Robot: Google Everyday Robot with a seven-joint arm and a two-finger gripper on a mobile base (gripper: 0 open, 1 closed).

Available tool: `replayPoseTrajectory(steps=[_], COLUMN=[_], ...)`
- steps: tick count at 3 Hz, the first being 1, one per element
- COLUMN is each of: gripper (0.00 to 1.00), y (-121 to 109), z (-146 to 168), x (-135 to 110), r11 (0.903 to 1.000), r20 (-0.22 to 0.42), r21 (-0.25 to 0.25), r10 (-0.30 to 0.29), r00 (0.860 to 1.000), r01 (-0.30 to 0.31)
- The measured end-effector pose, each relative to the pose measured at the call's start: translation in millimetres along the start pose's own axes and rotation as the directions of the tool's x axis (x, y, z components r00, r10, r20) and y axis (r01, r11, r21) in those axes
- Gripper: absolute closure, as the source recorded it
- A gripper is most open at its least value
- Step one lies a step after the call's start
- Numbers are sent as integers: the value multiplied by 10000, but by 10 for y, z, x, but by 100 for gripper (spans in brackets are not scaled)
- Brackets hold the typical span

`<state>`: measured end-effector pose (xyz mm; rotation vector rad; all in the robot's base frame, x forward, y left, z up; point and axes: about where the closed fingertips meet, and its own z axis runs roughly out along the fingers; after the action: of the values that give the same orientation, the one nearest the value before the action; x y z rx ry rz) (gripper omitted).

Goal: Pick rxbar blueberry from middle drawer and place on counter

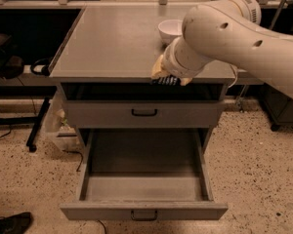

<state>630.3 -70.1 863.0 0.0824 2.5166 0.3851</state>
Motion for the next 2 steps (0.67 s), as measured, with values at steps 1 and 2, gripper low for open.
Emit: replayPoseTrajectory(steps=[1, 2], gripper=[100, 100], y=[300, 595], z=[46, 178], x=[-294, -544], r11=[9984, 9946], r20=[304, 349], r21=[-488, -887], r10=[-264, -516], r00=[9992, 9981], r01=[278, 545])
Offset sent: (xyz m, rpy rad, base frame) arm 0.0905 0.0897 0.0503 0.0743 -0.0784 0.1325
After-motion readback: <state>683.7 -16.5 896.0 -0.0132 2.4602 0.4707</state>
